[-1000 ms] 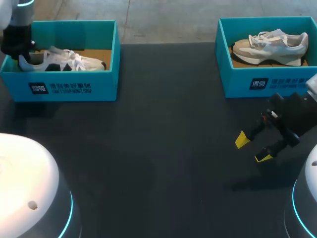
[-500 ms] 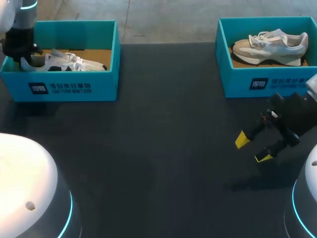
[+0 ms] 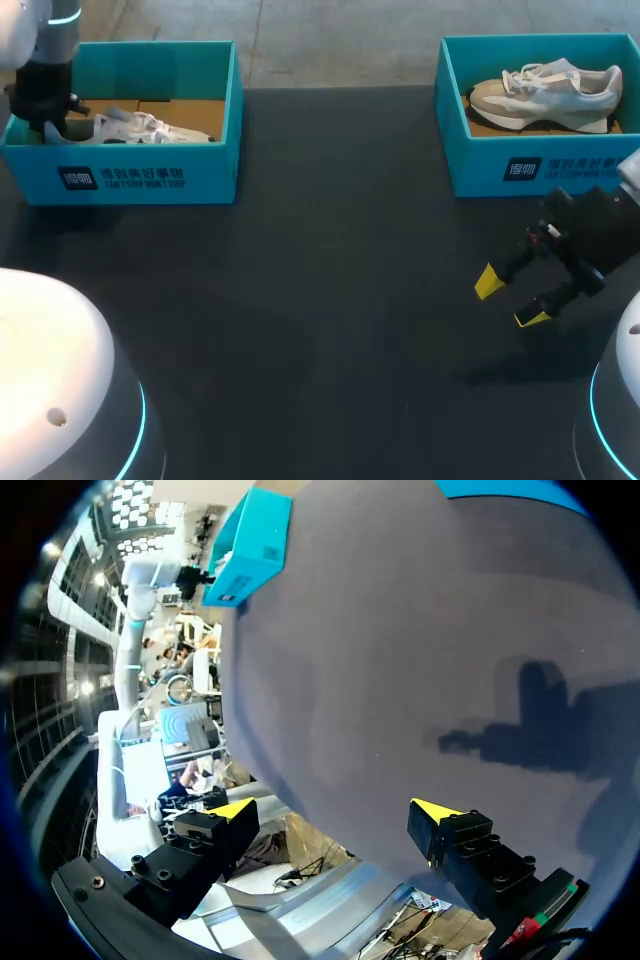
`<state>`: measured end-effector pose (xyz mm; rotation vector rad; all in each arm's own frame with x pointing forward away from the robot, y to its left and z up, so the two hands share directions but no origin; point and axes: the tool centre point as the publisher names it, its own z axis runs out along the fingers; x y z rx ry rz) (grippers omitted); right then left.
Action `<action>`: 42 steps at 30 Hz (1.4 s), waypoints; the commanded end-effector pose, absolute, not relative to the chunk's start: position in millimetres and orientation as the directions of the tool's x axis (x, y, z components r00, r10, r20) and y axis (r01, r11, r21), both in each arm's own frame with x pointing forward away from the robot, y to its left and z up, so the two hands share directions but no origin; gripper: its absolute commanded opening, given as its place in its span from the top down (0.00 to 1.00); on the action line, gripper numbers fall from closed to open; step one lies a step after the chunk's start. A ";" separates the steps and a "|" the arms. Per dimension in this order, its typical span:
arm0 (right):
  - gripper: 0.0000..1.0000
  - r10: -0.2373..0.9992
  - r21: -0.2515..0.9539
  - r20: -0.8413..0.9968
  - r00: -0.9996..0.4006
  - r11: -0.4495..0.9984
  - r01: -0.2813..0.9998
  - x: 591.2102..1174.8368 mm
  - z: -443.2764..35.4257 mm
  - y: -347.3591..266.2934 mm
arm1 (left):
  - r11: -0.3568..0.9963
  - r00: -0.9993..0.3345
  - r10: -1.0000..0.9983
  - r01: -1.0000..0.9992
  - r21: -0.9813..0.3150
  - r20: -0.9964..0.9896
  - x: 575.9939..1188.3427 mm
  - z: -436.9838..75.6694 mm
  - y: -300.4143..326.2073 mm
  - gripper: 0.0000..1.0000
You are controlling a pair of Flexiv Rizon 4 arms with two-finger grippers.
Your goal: Take the shoe out of the shoebox, open the shoe tongue, remove and reinsert the insole, then place the shoe into the shoebox
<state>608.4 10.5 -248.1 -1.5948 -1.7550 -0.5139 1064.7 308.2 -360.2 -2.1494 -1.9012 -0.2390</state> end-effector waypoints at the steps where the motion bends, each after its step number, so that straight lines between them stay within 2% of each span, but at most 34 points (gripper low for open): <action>1: 0.00 0.697 -0.162 0.717 0.004 0.161 0.974 607.5 -248.3 11.0 | -0.105 0.129 0.946 0.990 -0.096 0.297 1068.3 -362.0 308.2 1.00; 19: 0.00 0.697 -0.162 0.717 0.004 0.161 0.974 607.5 -248.3 11.0 | -0.108 0.135 0.947 0.988 -0.109 0.291 1070.3 -368.5 307.8 1.00; 20: 0.00 0.697 -0.162 0.717 0.004 0.161 0.974 607.5 -248.3 11.0 | -0.108 0.136 0.948 0.988 -0.108 0.289 1070.2 -367.8 308.1 0.68; 21: 0.00 0.697 -0.162 0.717 0.004 0.161 0.974 607.5 -248.3 11.0 | -0.108 0.134 0.949 0.989 -0.105 0.284 1070.1 -367.1 308.4 0.51; 22: 0.00 0.697 -0.162 0.717 0.004 0.161 0.974 607.5 -248.3 11.0 | -0.107 0.131 0.951 0.989 -0.100 0.280 1070.4 -366.3 308.8 0.24; 23: 0.00 0.697 -0.162 0.717 0.004 0.161 0.974 607.5 -248.3 11.0 | -0.107 0.131 0.952 0.989 -0.098 0.277 1070.6 -365.2 309.2 0.16; 27: 0.00 0.697 -0.162 0.717 0.004 0.161 0.974 607.5 -248.3 11.0 | -0.107 0.127 0.955 0.990 -0.087 0.268 1071.2 -361.4 309.6 0.07; 37: 0.00 0.697 -0.162 0.717 0.004 0.161 0.974 607.5 -248.3 11.0 | -0.091 0.099 0.970 0.995 -0.045 0.224 1073.2 -342.6 303.0 0.08; 40: 0.00 0.697 -0.162 0.717 0.004 0.161 0.974 607.5 -248.3 11.0 | -0.088 0.093 0.974 0.996 -0.033 0.207 1073.9 -336.1 299.7 0.06; 42: 0.00 0.697 -0.162 0.717 0.004 0.161 0.974 607.5 -248.3 11.0 | -0.087 0.089 0.976 0.996 -0.024 0.196 1074.0 -331.2 298.1 0.02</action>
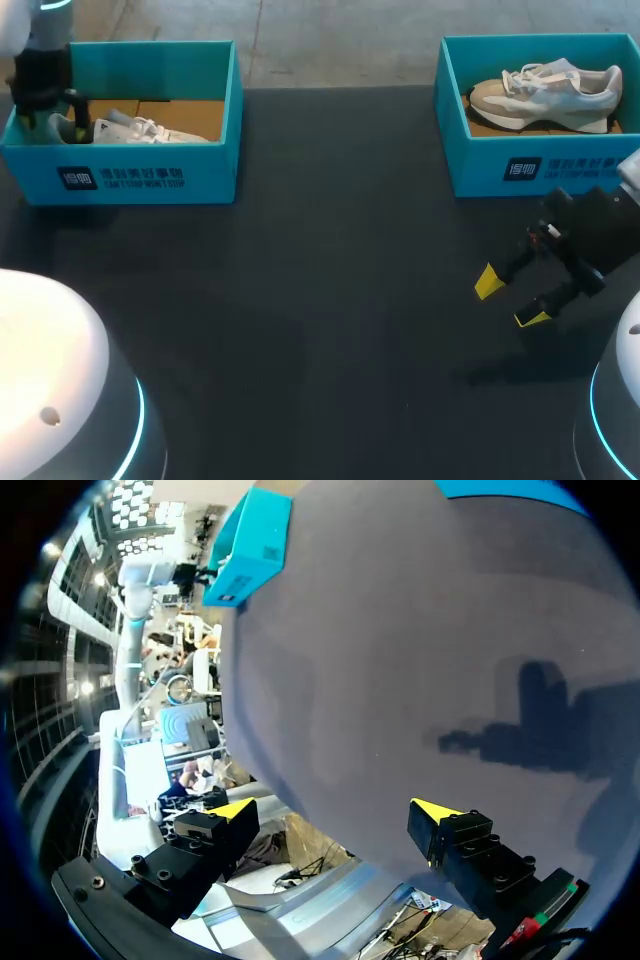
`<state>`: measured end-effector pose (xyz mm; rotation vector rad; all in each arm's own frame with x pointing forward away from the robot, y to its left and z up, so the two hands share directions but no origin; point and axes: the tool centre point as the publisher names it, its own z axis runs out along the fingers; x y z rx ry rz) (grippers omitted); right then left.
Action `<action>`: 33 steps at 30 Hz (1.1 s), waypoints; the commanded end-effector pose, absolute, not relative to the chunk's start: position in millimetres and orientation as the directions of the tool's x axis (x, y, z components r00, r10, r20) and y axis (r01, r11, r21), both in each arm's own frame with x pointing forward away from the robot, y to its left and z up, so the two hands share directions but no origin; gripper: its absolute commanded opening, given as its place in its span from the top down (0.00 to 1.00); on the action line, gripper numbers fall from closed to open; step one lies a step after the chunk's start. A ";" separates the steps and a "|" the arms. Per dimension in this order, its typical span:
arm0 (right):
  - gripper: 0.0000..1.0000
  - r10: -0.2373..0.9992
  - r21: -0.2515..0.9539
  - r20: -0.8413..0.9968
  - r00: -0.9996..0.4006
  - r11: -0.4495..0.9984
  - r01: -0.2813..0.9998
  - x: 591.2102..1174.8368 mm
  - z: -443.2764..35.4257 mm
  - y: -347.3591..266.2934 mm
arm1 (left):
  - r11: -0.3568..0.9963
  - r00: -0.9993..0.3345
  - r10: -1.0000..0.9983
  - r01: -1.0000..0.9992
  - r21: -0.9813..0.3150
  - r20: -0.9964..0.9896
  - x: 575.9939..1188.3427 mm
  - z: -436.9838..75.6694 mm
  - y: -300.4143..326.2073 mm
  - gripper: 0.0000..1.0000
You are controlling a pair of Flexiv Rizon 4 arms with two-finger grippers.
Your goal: Take the shoe out of the shoebox, open the shoe tongue, remove and reinsert the insole, then place the shoe into the shoebox
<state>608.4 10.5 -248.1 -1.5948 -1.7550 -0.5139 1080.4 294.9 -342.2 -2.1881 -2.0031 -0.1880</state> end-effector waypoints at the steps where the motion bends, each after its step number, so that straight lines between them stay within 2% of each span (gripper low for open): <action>1: 0.00 0.697 -0.162 0.717 0.004 0.161 0.974 607.5 -248.3 11.0 | -0.083 0.085 0.977 0.996 -0.019 0.193 1074.3 -329.2 297.4 0.00; 19: 0.00 0.697 -0.162 0.717 0.004 0.161 0.974 607.5 -248.3 11.0 | -0.021 0.019 0.996 1.000 0.019 0.092 1071.0 -282.6 286.6 0.00; 33: 0.00 0.697 -0.162 0.717 0.004 0.161 0.974 607.5 -248.3 11.0 | 0.028 -0.031 0.995 0.999 0.027 0.095 1037.0 -228.8 285.7 0.00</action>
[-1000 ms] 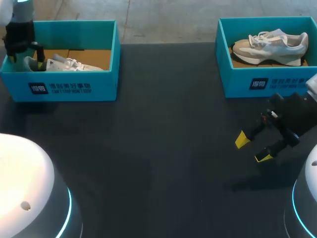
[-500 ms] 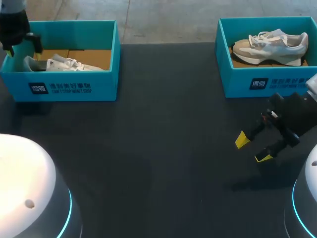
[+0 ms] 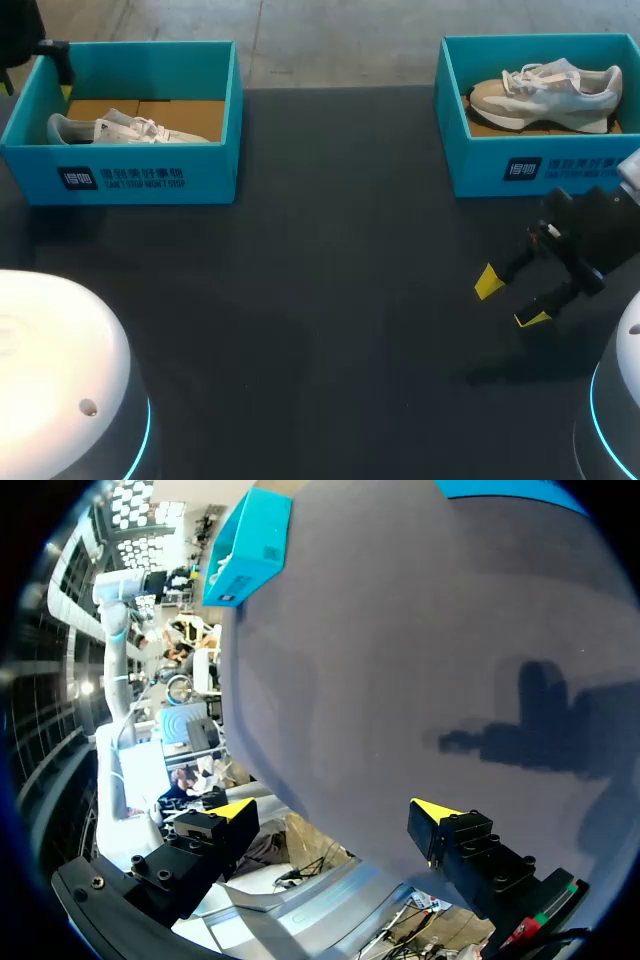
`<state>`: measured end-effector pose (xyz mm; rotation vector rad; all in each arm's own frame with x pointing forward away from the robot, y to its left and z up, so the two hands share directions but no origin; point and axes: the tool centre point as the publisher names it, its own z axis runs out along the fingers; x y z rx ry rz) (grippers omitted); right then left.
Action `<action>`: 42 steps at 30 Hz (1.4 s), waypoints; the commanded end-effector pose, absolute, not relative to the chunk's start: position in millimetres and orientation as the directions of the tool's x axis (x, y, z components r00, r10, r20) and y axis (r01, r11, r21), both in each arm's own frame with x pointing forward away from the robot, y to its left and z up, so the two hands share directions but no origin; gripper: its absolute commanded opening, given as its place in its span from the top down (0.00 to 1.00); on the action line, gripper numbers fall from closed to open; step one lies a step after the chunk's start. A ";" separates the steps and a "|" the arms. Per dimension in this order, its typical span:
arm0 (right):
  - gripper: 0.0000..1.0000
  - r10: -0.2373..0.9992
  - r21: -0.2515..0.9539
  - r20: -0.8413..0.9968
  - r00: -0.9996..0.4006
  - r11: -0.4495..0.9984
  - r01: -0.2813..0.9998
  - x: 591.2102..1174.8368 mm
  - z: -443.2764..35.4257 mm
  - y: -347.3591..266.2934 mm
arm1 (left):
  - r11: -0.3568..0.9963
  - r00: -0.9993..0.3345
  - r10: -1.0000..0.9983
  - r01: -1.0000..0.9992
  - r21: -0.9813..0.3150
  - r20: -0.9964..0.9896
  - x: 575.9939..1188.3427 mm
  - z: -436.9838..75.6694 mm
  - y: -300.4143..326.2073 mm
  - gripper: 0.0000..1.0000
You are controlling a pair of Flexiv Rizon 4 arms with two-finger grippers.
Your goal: Take the shoe out of the shoebox, open the shoe tongue, remove and reinsert the insole, then place the shoe into the shoebox
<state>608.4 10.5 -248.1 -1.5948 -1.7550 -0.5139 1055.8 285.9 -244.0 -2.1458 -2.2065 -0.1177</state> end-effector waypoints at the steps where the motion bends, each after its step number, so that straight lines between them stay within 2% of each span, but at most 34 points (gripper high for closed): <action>1: 0.00 0.697 -0.162 0.717 0.004 0.161 0.974 607.5 -248.3 11.0 | 0.033 -0.036 0.995 0.999 0.026 0.094 1033.9 -226.8 285.8 0.00; 17: 0.00 0.697 -0.162 0.717 0.004 0.161 0.974 607.5 -248.3 11.0 | 0.065 -0.064 0.996 0.998 -0.010 0.069 992.9 -208.3 284.6 0.00; 40: 0.00 0.697 -0.162 0.717 0.004 0.161 0.974 607.5 -248.3 11.0 | 0.072 -0.071 0.997 0.997 -0.042 0.014 985.0 -203.0 283.1 0.00; 42: 0.00 0.727 -0.146 0.686 -0.027 0.174 0.974 612.3 -247.2 10.1 | 0.072 -0.071 0.997 0.997 -0.042 0.014 985.0 -203.0 283.1 0.00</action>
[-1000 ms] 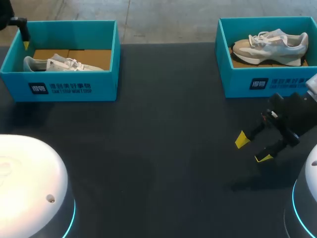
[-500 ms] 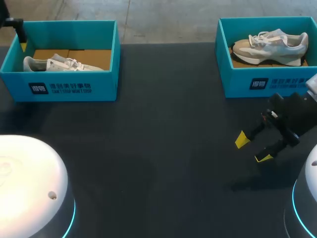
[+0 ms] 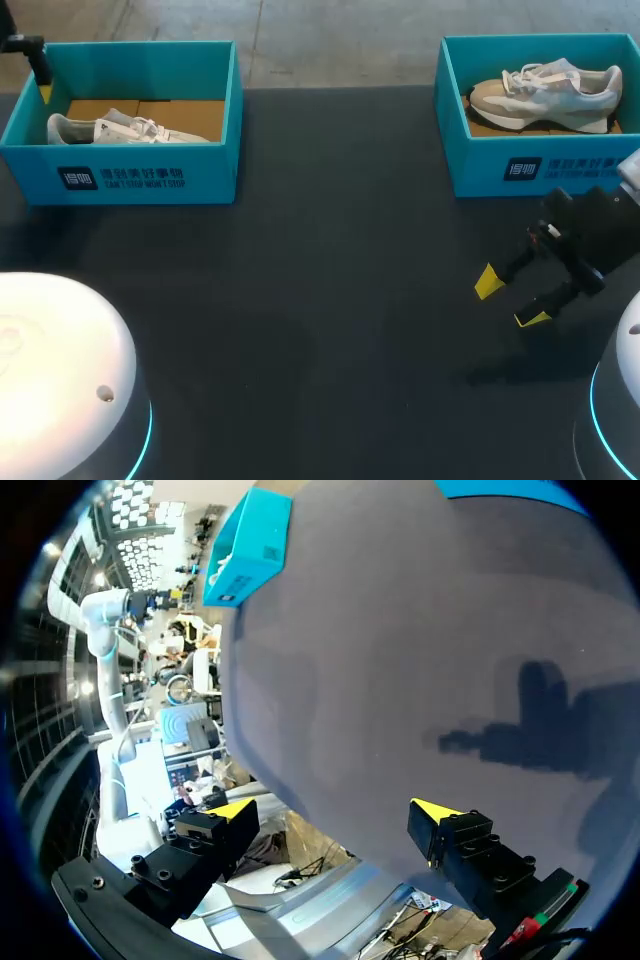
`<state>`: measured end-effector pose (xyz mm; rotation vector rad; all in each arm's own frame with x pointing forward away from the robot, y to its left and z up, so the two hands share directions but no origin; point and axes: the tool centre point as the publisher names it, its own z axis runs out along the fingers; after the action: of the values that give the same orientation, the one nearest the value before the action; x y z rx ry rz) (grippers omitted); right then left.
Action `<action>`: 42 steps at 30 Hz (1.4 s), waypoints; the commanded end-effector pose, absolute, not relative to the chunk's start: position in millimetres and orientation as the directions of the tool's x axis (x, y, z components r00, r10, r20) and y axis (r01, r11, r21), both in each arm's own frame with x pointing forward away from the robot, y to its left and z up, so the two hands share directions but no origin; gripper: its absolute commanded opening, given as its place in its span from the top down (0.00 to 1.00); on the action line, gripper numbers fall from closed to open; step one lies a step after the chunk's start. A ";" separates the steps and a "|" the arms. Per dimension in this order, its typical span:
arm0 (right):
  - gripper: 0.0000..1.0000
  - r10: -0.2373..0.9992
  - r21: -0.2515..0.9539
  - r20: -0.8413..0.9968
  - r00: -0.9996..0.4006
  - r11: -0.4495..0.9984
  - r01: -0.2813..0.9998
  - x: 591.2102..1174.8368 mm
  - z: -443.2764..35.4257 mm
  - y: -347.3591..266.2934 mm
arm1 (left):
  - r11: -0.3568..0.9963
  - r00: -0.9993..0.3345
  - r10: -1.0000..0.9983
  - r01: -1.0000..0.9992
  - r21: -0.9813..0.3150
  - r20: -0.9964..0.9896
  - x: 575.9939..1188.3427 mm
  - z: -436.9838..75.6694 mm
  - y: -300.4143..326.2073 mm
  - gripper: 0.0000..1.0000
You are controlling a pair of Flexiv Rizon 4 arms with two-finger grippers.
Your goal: Take the shoe out of the shoebox, open the shoe tongue, remove and reinsert the insole, then place the shoe into the shoebox
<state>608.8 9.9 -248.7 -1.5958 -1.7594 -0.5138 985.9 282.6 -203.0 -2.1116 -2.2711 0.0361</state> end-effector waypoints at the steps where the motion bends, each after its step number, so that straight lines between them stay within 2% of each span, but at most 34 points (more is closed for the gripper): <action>1: 0.00 0.740 -0.142 0.672 -0.036 0.176 0.974 614.0 -246.8 9.3 | 0.072 -0.071 0.997 0.997 -0.042 0.014 985.0 -203.0 283.1 0.00; 5: 0.00 0.847 -0.140 0.526 -0.083 0.182 0.973 632.9 -239.7 0.0 | 0.072 -0.071 0.997 0.997 -0.042 0.014 985.0 -203.0 283.1 0.00; 18: 0.00 0.944 -0.071 0.307 -0.119 0.148 0.986 700.0 -202.8 -44.4 | 0.072 -0.071 0.997 0.997 -0.042 0.014 985.0 -203.0 283.1 0.00; 35: 0.00 0.984 0.031 0.129 -0.120 0.117 0.993 796.2 -186.6 -103.0 | 0.072 -0.071 0.997 0.997 -0.042 0.014 985.0 -203.0 283.1 0.00; 42: 0.00 0.987 0.044 0.093 -0.128 0.124 0.991 810.0 -182.8 -110.1 | 0.072 -0.071 0.997 0.997 -0.042 0.014 985.0 -203.0 283.1 0.00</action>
<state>804.6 -112.6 -183.3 -2.0501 -2.3299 -0.1723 985.9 282.6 -203.0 -2.1116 -2.2712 0.0362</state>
